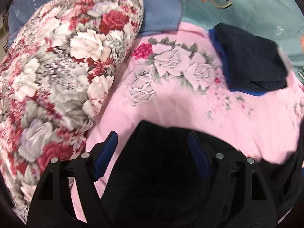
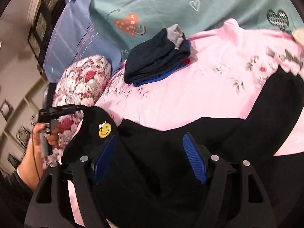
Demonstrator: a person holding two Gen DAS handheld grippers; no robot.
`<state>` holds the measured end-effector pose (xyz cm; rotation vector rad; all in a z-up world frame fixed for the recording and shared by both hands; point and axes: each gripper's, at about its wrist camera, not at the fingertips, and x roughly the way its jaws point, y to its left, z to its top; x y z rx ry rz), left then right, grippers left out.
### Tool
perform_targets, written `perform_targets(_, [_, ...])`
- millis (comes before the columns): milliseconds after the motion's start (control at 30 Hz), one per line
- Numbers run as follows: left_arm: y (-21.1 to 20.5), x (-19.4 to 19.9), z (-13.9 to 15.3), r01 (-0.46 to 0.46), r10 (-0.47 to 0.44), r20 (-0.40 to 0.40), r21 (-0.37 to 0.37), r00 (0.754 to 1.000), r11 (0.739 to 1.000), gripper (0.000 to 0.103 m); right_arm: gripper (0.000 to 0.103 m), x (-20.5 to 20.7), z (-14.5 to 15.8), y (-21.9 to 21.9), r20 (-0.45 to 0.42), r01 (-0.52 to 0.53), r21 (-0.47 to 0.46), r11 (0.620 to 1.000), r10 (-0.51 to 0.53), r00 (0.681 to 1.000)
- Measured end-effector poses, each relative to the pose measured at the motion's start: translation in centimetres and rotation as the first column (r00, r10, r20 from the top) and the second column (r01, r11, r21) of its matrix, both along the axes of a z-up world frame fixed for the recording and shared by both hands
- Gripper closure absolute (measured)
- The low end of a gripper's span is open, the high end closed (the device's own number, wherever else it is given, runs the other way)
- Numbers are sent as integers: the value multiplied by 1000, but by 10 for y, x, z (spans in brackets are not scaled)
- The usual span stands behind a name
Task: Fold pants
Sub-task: 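Lift the folded edge with the left gripper and fold it over the pants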
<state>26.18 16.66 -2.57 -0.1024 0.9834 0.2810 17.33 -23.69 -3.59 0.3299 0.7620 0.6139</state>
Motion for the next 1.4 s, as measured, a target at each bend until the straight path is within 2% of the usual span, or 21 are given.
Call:
perform_targets(167, [5, 24, -9, -23, 23, -9, -13, 1000, 1000, 23, 29, 13, -18, -7, -55, -7, 25, 1000, 8, 998])
perform_targets(200, [6, 27, -11, -24, 24, -15, -15, 1000, 1000, 24, 29, 14, -20, -7, -63, -7, 24, 1000, 9, 998])
perform_targets(233, [6, 30, -16, -24, 24, -31, -17, 999, 1000, 30, 29, 14, -22, -8, -67, -11, 21, 1000, 12, 998])
perform_targets(267, [5, 33, -20, -22, 21, -52, -20, 998, 1000, 61, 29, 14, -22, -7, -68, -18, 19, 1000, 19, 998])
perform_targets(300, [4, 35, -27, -15, 13, -88, -26, 996, 1000, 81, 29, 13, -22, -7, -63, -25, 21, 999, 27, 998])
perform_targets(333, [4, 35, -31, -16, 14, -104, -22, 994, 1000, 89, 29, 13, -21, -6, -58, -30, 24, 999, 32, 998])
perform_targets(433, [8, 24, -24, -30, 27, -83, -31, 996, 999, 90, 29, 11, -19, -6, -43, -35, 32, 999, 37, 998])
perform_targets(567, [11, -13, 8, -23, 21, -26, -65, 999, 998, 90, 29, 9, -18, -10, -34, -30, 50, 998, 31, 999])
perform_targets(700, [10, -50, 23, -15, 13, -22, -85, 1000, 996, 90, 29, 4, -15, -11, -19, -28, 72, 997, 29, 999])
perform_targets(833, [14, -100, 39, -31, 35, 29, -116, 999, 993, 90, 29, -2, -10, -14, 0, -25, 100, 995, 25, 1000])
perform_targets(900, [20, -137, 46, -49, 57, 55, -137, 997, 989, 90, 29, -5, -8, -16, 10, -25, 116, 993, 24, 1000])
perform_targets(1033, [32, -190, 38, -76, 84, 37, -168, 996, 983, 91, 29, -12, -2, -13, 36, -55, 139, 989, 51, 998])
perform_targets(1067, [35, -203, 29, -100, 103, 14, -155, 995, 983, 103, 29, -13, -1, -11, 39, -68, 141, 988, 63, 997])
perform_targets(1133, [43, -214, 10, -130, 129, -23, -109, 991, 985, 103, 29, -15, -1, -3, 32, -91, 132, 987, 88, 996])
perform_targets(1233, [54, -213, -20, -161, 152, -101, -78, 983, 984, 101, 29, -15, -5, 10, -3, -121, 103, 987, 122, 992])
perform_targets(1300, [57, -213, -26, -155, 146, -108, -89, 983, 984, 80, 29, -14, -4, 17, -26, -107, 51, 993, 109, 994])
perform_targets(1333, [55, -212, -23, -140, 131, -90, -106, 987, 984, 71, 29, -16, -2, 17, -25, -94, 29, 995, 95, 995])
perform_targets(1367, [54, -212, -19, -131, 124, -70, -108, 990, 985, 58, 29, -18, 2, 16, -15, -73, 0, 997, 73, 997])
perform_targets(1400, [50, -212, -11, -115, 113, -32, -92, 993, 989, 51, 29, -21, 7, 13, -4, -50, -26, 998, 50, 999])
